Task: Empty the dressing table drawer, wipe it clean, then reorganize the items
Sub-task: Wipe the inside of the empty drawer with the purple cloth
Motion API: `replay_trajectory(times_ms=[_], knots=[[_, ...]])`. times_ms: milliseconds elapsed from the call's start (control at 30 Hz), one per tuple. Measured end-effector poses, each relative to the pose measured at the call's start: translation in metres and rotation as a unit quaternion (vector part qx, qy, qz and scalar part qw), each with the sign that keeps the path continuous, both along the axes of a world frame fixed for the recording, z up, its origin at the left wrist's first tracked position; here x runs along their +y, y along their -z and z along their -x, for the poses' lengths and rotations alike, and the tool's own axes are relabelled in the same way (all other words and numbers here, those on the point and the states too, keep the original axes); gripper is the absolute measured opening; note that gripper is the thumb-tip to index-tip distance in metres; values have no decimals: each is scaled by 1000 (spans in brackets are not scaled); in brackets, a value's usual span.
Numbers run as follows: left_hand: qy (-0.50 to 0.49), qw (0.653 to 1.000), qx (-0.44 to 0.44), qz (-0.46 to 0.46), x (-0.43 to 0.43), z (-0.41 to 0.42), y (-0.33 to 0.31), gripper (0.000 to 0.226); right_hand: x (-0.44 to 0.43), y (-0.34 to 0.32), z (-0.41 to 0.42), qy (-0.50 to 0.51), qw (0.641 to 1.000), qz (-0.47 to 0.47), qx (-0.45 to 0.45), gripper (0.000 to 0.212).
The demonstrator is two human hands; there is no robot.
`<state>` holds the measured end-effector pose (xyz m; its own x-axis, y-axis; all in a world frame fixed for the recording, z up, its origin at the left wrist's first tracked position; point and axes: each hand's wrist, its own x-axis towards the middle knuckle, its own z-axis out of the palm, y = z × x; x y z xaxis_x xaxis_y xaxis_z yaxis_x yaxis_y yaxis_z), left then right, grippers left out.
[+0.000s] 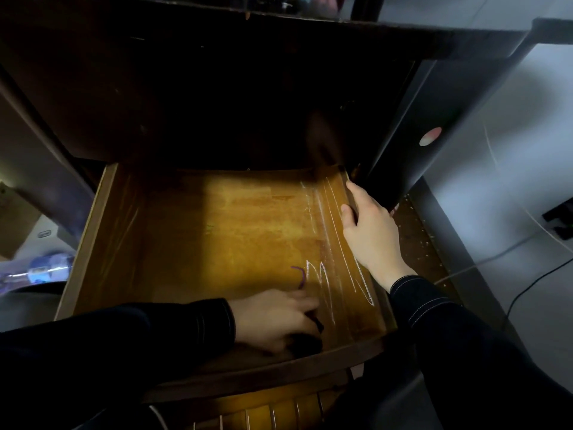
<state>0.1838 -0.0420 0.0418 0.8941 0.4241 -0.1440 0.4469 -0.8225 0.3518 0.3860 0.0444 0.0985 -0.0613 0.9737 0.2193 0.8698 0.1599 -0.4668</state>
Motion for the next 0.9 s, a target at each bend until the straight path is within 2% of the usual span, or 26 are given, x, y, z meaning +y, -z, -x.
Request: replay_trajectory(times_ms=[67, 133, 267, 333, 467, 533, 600, 767, 900], knots=[[-48, 998, -19, -24, 18, 5, 0, 52, 0, 1, -1, -2, 1000, 2, 1, 49], [-148, 986, -42, -56, 48, 16, 1, 47, 1, 1, -1, -3, 1000, 4, 1, 49], [-363, 926, 11, -106, 91, 37, 4, 47, 0, 0, -1, -1, 1000, 8, -9, 49], [-355, 928, 26, -109, 82, 32, 5, 50, -1, -1, -1, -1, 1000, 6, -11, 49], [-163, 984, 24, -67, 25, 15, 3, 50, -2, -4, 0, -1, 1000, 0, -16, 49], [-53, 996, 43, -63, 2, 13, 1, 51, -2, -4, 1, 1, 1000, -5, -19, 49], [-19, 995, 60, -79, -2, 17, -1, 54, -1, -3, 0, 1, 1000, -7, -13, 50], [-168, 981, 53, -84, 67, 28, -3, 49, -1, 2, -1, -4, 1000, -13, 2, 49], [-347, 932, 44, -94, 160, 29, 3, 46, 1, 5, -1, 0, 1000, -24, -14, 49]])
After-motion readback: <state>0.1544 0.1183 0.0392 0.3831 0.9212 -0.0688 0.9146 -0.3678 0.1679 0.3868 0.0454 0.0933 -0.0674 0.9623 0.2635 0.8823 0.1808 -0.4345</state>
